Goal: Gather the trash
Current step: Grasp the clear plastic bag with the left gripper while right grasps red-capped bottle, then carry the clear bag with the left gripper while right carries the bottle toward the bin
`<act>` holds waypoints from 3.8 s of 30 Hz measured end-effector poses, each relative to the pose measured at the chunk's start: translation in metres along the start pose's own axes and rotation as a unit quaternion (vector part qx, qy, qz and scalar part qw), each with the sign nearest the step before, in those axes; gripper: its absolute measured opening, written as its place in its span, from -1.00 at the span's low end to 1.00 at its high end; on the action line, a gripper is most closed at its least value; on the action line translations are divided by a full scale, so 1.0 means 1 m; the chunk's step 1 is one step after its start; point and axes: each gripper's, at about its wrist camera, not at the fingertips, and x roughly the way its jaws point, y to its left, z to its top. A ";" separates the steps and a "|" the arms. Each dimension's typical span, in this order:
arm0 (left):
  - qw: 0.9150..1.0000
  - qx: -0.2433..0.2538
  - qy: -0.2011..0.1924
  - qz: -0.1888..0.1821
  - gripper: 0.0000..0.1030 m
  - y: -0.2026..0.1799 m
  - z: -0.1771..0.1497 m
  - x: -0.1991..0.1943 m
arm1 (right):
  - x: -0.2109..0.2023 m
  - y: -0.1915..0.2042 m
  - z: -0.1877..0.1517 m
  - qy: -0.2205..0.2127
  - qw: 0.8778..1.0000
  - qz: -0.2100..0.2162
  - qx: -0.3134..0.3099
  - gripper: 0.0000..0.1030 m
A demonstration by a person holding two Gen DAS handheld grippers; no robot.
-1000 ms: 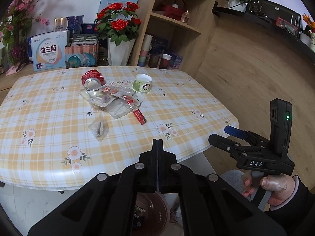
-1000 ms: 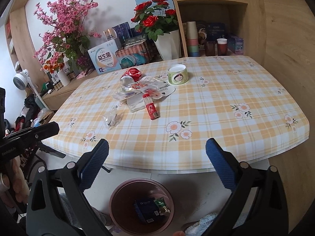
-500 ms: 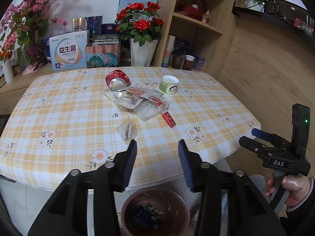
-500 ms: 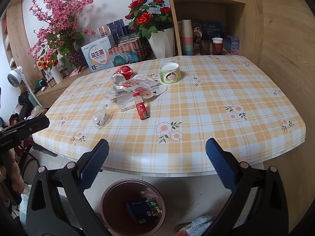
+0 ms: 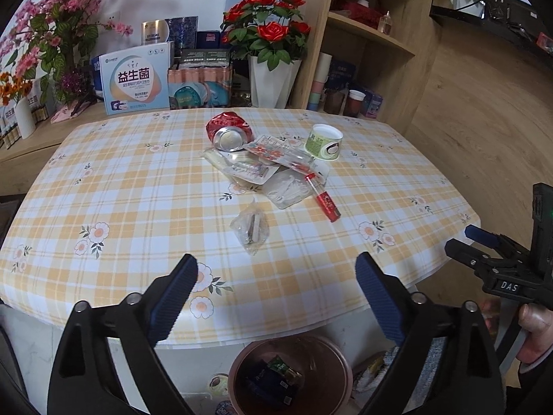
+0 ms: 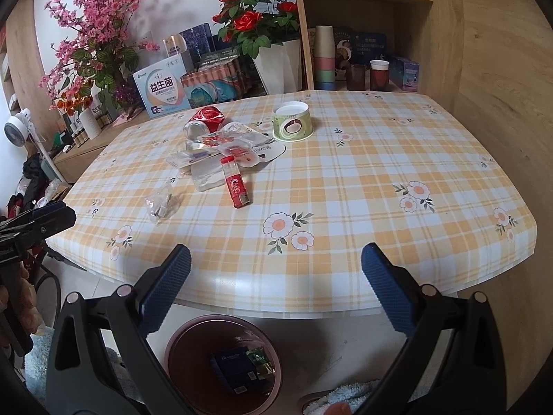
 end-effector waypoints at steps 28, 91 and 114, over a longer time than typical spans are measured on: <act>0.995 0.014 0.101 0.012 0.80 0.023 0.025 0.167 | 0.107 -0.010 0.051 0.063 0.998 -0.013 -0.029 0.88; 0.995 0.001 0.021 -0.093 -0.65 -0.019 0.011 0.023 | 0.044 0.038 0.052 0.026 0.994 0.095 -0.041 -0.49; 0.993 0.029 0.037 -0.111 -0.65 -0.056 -0.048 -0.050 | -0.062 0.042 0.019 -0.043 0.992 0.114 -0.034 -0.49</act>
